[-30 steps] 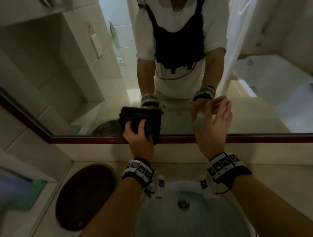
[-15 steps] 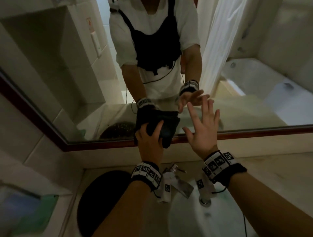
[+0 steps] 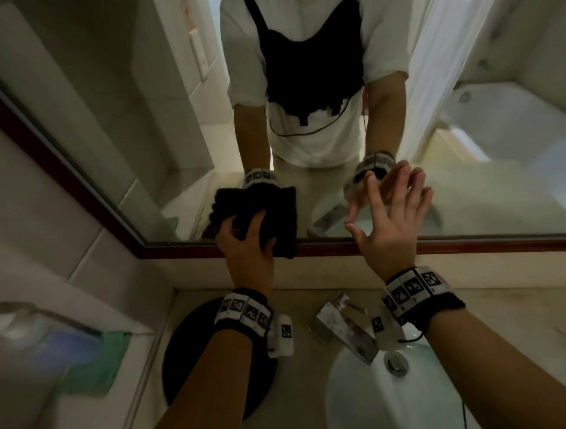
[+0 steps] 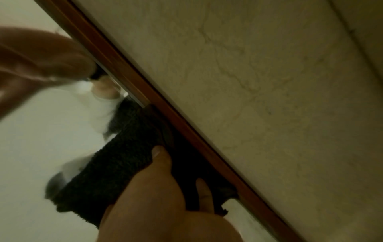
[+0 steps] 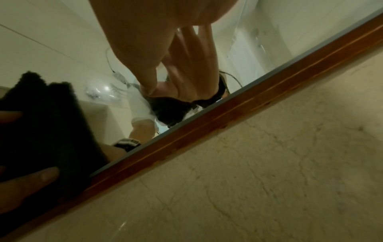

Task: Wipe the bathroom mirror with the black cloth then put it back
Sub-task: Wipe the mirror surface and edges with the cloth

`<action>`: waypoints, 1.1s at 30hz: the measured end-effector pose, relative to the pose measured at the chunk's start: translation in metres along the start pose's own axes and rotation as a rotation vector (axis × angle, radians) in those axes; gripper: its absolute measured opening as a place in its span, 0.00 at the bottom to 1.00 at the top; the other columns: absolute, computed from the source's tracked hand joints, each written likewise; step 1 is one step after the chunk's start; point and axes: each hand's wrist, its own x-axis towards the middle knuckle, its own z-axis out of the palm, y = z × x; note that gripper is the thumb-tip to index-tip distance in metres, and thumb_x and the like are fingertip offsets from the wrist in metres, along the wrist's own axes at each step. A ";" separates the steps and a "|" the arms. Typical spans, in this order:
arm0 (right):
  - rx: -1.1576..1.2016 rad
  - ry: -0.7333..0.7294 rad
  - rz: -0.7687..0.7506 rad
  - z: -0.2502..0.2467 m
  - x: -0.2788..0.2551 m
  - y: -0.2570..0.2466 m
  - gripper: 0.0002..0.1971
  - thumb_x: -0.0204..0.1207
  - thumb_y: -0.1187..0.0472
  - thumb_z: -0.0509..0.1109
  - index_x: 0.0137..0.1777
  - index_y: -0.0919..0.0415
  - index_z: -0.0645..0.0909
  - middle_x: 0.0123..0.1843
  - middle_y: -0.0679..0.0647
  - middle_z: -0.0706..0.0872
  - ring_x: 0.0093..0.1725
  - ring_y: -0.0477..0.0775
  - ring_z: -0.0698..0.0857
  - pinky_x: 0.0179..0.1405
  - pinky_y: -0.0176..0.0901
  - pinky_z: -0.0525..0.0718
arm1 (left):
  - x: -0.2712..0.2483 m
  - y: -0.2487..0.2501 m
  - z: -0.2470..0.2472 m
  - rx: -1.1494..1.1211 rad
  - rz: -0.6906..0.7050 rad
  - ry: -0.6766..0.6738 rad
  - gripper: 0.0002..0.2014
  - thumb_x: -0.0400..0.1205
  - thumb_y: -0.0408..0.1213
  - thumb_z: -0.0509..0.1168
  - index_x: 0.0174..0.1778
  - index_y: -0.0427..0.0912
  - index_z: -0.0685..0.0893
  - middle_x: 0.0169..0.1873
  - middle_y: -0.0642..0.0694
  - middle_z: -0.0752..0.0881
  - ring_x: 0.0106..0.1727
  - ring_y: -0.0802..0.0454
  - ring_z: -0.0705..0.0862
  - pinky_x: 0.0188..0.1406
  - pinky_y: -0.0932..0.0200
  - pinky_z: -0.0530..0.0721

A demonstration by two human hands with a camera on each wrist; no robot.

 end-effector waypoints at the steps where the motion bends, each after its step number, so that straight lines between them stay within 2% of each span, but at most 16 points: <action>1: 0.008 0.025 -0.007 0.002 -0.001 0.001 0.45 0.72 0.41 0.78 0.85 0.56 0.63 0.86 0.66 0.46 0.85 0.72 0.43 0.79 0.82 0.50 | 0.003 -0.008 -0.004 0.001 -0.027 0.017 0.37 0.72 0.33 0.79 0.74 0.55 0.70 0.76 0.42 0.59 0.73 0.31 0.68 0.71 0.41 0.75; 4: 0.027 0.054 -0.023 0.007 -0.001 0.003 0.45 0.73 0.41 0.78 0.85 0.56 0.64 0.86 0.66 0.47 0.85 0.71 0.44 0.79 0.82 0.49 | 0.010 -0.030 -0.021 0.027 -0.083 0.084 0.37 0.73 0.34 0.79 0.75 0.51 0.69 0.77 0.31 0.61 0.76 0.33 0.66 0.76 0.45 0.71; 7: 0.040 0.067 -0.029 0.009 -0.002 0.003 0.46 0.71 0.44 0.79 0.85 0.55 0.62 0.85 0.67 0.49 0.85 0.72 0.44 0.79 0.82 0.49 | 0.018 -0.049 -0.039 0.042 -0.133 0.153 0.38 0.75 0.35 0.77 0.78 0.52 0.67 0.79 0.28 0.60 0.79 0.31 0.63 0.78 0.39 0.70; 8: 0.042 0.069 -0.031 0.008 -0.002 0.004 0.47 0.70 0.45 0.80 0.85 0.55 0.62 0.85 0.67 0.49 0.85 0.72 0.45 0.79 0.83 0.50 | 0.020 -0.053 -0.043 0.042 -0.157 0.161 0.39 0.74 0.33 0.77 0.78 0.52 0.66 0.80 0.29 0.58 0.80 0.32 0.62 0.79 0.40 0.68; 12: 0.043 0.068 -0.027 0.010 -0.003 0.003 0.46 0.69 0.46 0.79 0.85 0.55 0.62 0.85 0.70 0.53 0.85 0.73 0.47 0.78 0.84 0.52 | 0.022 -0.057 -0.049 0.046 -0.172 0.138 0.43 0.73 0.31 0.78 0.80 0.53 0.63 0.82 0.30 0.56 0.82 0.33 0.60 0.82 0.50 0.59; 16: 0.035 0.050 -0.027 0.011 -0.004 0.003 0.47 0.70 0.46 0.78 0.86 0.55 0.60 0.85 0.69 0.51 0.85 0.71 0.44 0.78 0.84 0.51 | 0.020 -0.051 -0.047 0.037 -0.135 0.132 0.47 0.69 0.32 0.81 0.81 0.51 0.62 0.82 0.29 0.57 0.80 0.33 0.60 0.80 0.59 0.55; 19: 0.035 0.037 -0.027 0.012 -0.005 0.003 0.49 0.69 0.46 0.79 0.86 0.55 0.58 0.86 0.71 0.52 0.85 0.71 0.43 0.79 0.83 0.49 | 0.014 -0.033 -0.037 0.041 -0.117 0.118 0.47 0.69 0.32 0.81 0.80 0.51 0.62 0.81 0.29 0.57 0.79 0.31 0.61 0.79 0.53 0.58; 23: 0.022 0.037 -0.030 0.014 -0.006 0.003 0.48 0.70 0.46 0.79 0.86 0.55 0.58 0.86 0.67 0.48 0.86 0.71 0.42 0.79 0.82 0.48 | 0.003 0.004 -0.013 0.043 -0.132 0.075 0.46 0.69 0.30 0.80 0.79 0.55 0.64 0.81 0.37 0.55 0.79 0.30 0.60 0.75 0.44 0.59; 27: 0.016 0.045 -0.026 0.015 -0.008 0.003 0.48 0.71 0.46 0.79 0.86 0.55 0.58 0.87 0.63 0.43 0.86 0.69 0.39 0.81 0.78 0.46 | -0.009 0.029 0.009 0.044 -0.130 0.017 0.47 0.69 0.31 0.80 0.80 0.60 0.63 0.81 0.39 0.56 0.75 0.29 0.62 0.67 0.29 0.76; 29: 0.016 0.038 -0.020 0.015 -0.008 0.002 0.47 0.72 0.45 0.78 0.86 0.55 0.57 0.87 0.64 0.43 0.86 0.69 0.39 0.81 0.78 0.44 | -0.011 0.028 0.012 0.044 -0.145 0.023 0.47 0.70 0.31 0.79 0.80 0.62 0.62 0.81 0.39 0.57 0.75 0.29 0.62 0.62 0.28 0.80; 33: 0.005 0.004 0.013 0.016 -0.009 -0.001 0.47 0.73 0.44 0.76 0.87 0.54 0.56 0.86 0.64 0.43 0.85 0.69 0.38 0.80 0.80 0.46 | -0.007 0.012 0.004 0.054 -0.094 0.016 0.45 0.70 0.33 0.80 0.78 0.61 0.65 0.80 0.39 0.58 0.74 0.28 0.65 0.61 0.30 0.80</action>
